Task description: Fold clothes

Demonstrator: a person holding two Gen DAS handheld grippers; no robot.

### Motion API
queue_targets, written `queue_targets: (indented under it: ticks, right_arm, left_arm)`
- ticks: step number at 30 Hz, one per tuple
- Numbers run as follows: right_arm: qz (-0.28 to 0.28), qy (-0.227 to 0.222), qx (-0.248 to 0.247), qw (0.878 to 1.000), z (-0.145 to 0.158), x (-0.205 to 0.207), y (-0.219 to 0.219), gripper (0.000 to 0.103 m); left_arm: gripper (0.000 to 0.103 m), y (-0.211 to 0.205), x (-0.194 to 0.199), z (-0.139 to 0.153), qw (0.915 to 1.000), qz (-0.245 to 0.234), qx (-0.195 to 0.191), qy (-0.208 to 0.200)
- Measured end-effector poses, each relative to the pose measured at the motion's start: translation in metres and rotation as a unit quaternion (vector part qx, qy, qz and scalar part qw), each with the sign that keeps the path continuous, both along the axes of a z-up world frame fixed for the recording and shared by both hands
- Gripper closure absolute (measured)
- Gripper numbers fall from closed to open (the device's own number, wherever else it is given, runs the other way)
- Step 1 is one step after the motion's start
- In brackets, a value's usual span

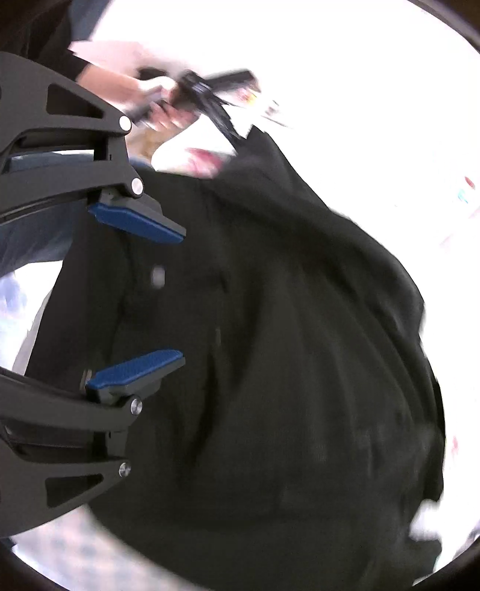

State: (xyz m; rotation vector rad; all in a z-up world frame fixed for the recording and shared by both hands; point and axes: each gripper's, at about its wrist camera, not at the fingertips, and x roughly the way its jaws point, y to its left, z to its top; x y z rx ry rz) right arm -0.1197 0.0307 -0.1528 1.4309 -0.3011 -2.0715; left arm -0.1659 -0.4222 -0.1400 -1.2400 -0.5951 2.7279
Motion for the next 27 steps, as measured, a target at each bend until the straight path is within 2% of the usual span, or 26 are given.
queue_targets:
  ticks: [1,2,3,4,6,8,10,12,13,14,15,16,18,19,21,22,24,25,27]
  right_arm:
    - [0.019,-0.005,-0.011,1.0,-0.002,-0.002,-0.016,0.041]
    - [0.029,-0.011,-0.015,0.999,-0.007,-0.005,-0.03,0.038]
    - [0.039,-0.017,-0.019,0.999,-0.012,-0.008,-0.043,0.037]
    - [0.048,-0.022,-0.022,0.998,-0.017,-0.011,-0.057,0.037]
    - [0.052,-0.025,-0.002,0.998,-0.024,-0.017,-0.075,0.037]
    - [0.041,-0.016,0.012,0.999,-0.018,-0.022,-0.079,0.037]
    - [0.033,-0.005,0.01,0.999,-0.009,-0.025,-0.078,0.037]
    - [0.026,0.01,0.015,0.999,-0.001,-0.024,-0.071,0.036]
    - [0.021,0.014,0.024,0.999,0.0,-0.023,-0.067,0.036]
    - [0.015,0.018,0.032,0.999,0.0,-0.023,-0.063,0.036]
    - [0.005,0.015,0.036,0.999,0.0,-0.021,-0.053,0.036]
    - [-0.005,0.012,0.039,0.999,0.0,-0.018,-0.042,0.036]
    - [-0.03,0.01,0.038,0.999,0.001,-0.011,-0.019,0.036]
    - [-0.043,0.013,0.041,0.998,0.003,-0.006,-0.006,0.036]
    - [-0.078,0.023,0.059,0.995,0.007,0.007,0.028,0.036]
    - [-0.097,0.026,0.074,0.992,0.008,0.014,0.047,0.034]
    - [-0.124,0.026,0.098,0.987,0.009,0.025,0.075,0.034]
    - [-0.135,0.022,0.103,0.985,0.009,0.03,0.091,0.034]
    - [-0.156,0.014,0.115,0.981,0.009,0.041,0.121,0.032]
  left_arm:
    - [0.054,0.0,-0.01,0.0,1.0,0.003,-0.005,-0.003]
    - [0.08,0.0,-0.022,0.001,0.9999,0.008,-0.012,-0.008]
    - [0.1,-0.004,-0.028,0.01,0.9984,0.016,-0.053,-0.01]
    - [0.101,-0.008,-0.031,0.024,0.9938,0.025,-0.108,-0.011]
    - [0.101,-0.017,-0.037,0.053,0.975,0.043,-0.218,-0.013]
    - [0.101,-0.026,-0.043,0.081,0.9438,0.06,-0.325,-0.015]
    - [0.101,-0.034,-0.049,0.109,0.9006,0.076,-0.428,-0.016]
    - [0.1,-0.06,-0.054,0.125,0.8586,0.099,-0.501,-0.042]
    - [0.094,-0.075,-0.057,0.132,0.836,0.111,-0.534,-0.057]
    - [0.087,-0.09,-0.059,0.127,0.8267,0.12,-0.543,-0.087]
    - [0.084,-0.105,-0.061,0.118,0.8228,0.128,-0.54,-0.123]
    - [0.081,-0.114,-0.057,0.108,0.8279,0.14,-0.524,-0.144]
    - [0.079,-0.127,-0.043,0.087,0.8444,0.167,-0.478,-0.174]
    - [0.074,-0.125,-0.035,0.078,0.8564,0.172,-0.453,-0.177]
    - [0.07,-0.11,-0.02,0.063,0.881,0.168,-0.409,-0.169]
    - [0.065,-0.094,-0.01,0.058,0.8839,0.164,-0.407,-0.161]
    - [0.063,-0.067,0.007,0.057,0.8789,0.18,-0.417,-0.145]
    - [0.061,-0.054,0.011,0.056,0.897,0.172,-0.385,-0.131]
    - [0.061,-0.027,0.019,0.055,0.9434,0.14,-0.284,-0.098]
